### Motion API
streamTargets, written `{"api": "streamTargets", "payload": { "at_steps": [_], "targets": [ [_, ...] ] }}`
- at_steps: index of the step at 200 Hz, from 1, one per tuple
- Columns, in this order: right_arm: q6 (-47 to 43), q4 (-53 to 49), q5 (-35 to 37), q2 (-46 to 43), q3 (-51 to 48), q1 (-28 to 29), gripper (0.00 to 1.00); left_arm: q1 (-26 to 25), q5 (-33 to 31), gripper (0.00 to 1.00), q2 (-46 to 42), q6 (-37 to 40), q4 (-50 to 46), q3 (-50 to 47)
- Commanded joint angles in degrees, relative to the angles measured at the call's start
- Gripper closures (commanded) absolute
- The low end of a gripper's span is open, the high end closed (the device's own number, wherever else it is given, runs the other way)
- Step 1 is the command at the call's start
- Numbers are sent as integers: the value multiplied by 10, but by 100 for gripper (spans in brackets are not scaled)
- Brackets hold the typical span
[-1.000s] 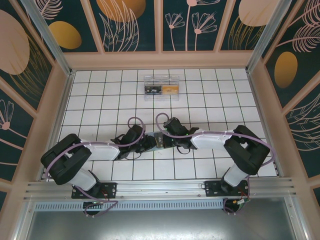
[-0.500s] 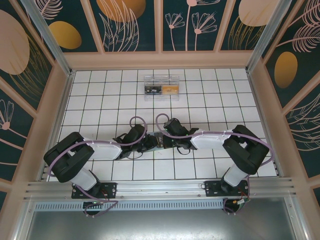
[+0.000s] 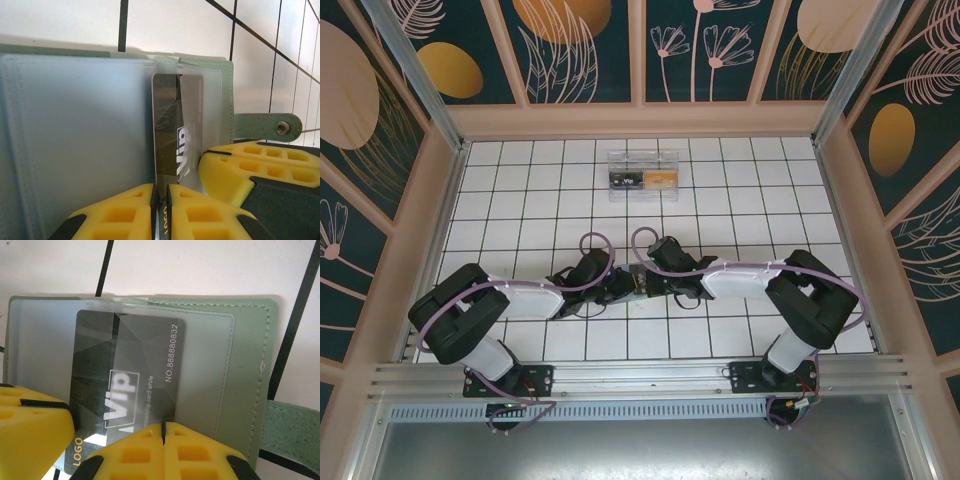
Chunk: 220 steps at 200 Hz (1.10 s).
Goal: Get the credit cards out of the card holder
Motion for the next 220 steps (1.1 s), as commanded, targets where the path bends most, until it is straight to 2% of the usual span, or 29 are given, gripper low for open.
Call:
{"api": "streamTargets", "payload": {
  "at_steps": [1,47,83,121,220],
  "targets": [
    [4,-8,9,7,-9,4,97,-3,13,83,11,-5,30,5],
    [4,-9,11,6,-9,3,96,-4,19,83,24,-8,32,7],
    [5,-11,15,5,-11,3,96,-4,6,100,15,-10,17,4],
    [7,-16,15,5,-11,2,97,0,-17,100,-1,-1,-25,-1],
    [9,-21,15,5,-10,0,96,27,-19,100,-54,17,-57,-44]
  ]
}}
